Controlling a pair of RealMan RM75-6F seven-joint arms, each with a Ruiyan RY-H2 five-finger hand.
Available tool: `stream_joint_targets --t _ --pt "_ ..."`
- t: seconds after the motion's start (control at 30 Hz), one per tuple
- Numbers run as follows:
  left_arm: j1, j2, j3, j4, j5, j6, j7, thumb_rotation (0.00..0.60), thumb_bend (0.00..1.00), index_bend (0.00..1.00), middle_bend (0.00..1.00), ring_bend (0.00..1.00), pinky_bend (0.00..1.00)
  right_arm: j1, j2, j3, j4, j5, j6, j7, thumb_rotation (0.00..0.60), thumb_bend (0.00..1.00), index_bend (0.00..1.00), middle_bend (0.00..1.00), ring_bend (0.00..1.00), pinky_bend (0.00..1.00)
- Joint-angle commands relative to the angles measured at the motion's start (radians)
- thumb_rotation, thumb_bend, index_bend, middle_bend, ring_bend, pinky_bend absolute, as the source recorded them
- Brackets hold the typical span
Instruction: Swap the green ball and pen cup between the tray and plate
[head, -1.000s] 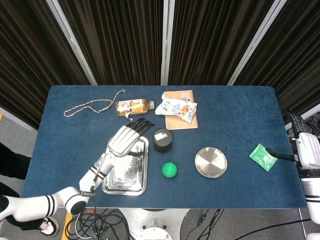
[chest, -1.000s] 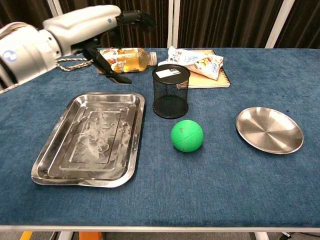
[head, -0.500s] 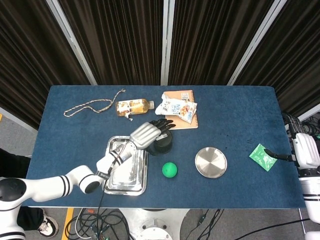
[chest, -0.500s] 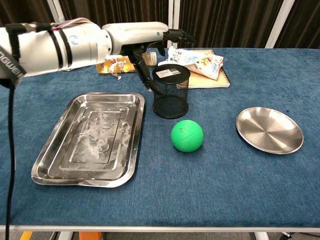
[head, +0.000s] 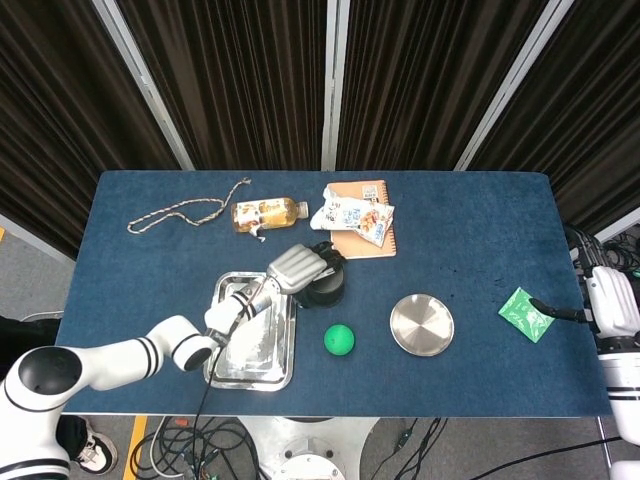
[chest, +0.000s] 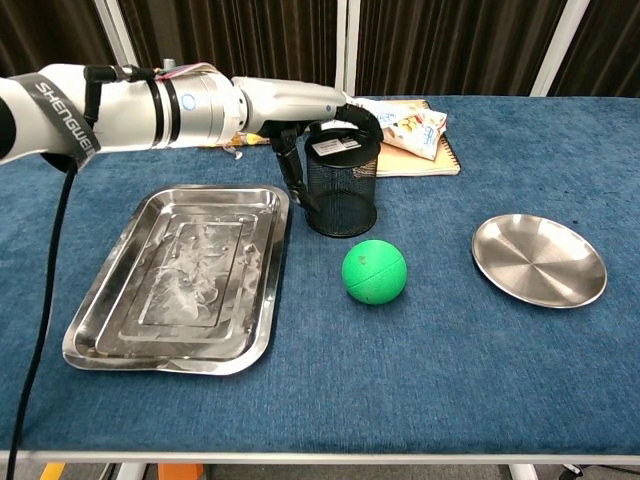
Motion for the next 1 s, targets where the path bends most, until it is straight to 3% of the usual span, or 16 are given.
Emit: stream_joint_targets --t 0.03,0.13,0.27,0.47,0.67,0.83,1.0 --pt "0.005 -0.014 0.0 0.01 0.003 0.035 -0.003 0.6 0.12 0.3 0.31 0.24 0.55 0.001 -0.001 0.001 0.001 0.001 -0.001 0.0 0.6 0.0 0.0 0.05 0.0 0.1" --pt "0.013 -0.022 0.001 0.017 0.021 0.079 -0.008 0.6 0.16 0.38 0.38 0.33 0.63 0.002 0.001 0.004 -0.003 0.004 -0.001 -0.005 0.6 0.0 0.0 0.05 0.0 0.1" --pt "0.035 -0.002 -0.002 -0.019 0.036 0.139 -0.02 0.6 0.19 0.41 0.42 0.36 0.66 0.005 0.008 0.011 -0.017 0.008 -0.001 -0.016 0.6 0.0 0.0 0.05 0.0 0.1" --pt "0.114 0.122 -0.004 -0.187 0.015 0.246 0.036 0.6 0.2 0.44 0.43 0.36 0.67 0.007 0.011 0.009 -0.03 0.003 -0.003 -0.028 0.6 0.0 0.0 0.05 0.0 0.1" --pt "0.222 0.269 0.07 -0.396 -0.041 0.305 0.162 0.6 0.19 0.43 0.42 0.36 0.66 0.01 0.008 0.007 -0.03 -0.002 -0.006 -0.029 0.6 0.0 0.0 0.05 0.0 0.1" --pt "0.298 0.267 0.145 -0.45 -0.038 0.374 0.233 0.6 0.19 0.41 0.4 0.36 0.66 0.018 0.001 0.003 -0.03 -0.007 -0.018 -0.037 0.6 0.0 0.0 0.05 0.0 0.1" --pt "0.34 0.238 0.175 -0.435 -0.02 0.429 0.284 0.6 0.19 0.41 0.4 0.34 0.64 0.021 -0.006 0.0 -0.034 -0.009 -0.02 -0.039 0.6 0.0 0.0 0.05 0.0 0.1"
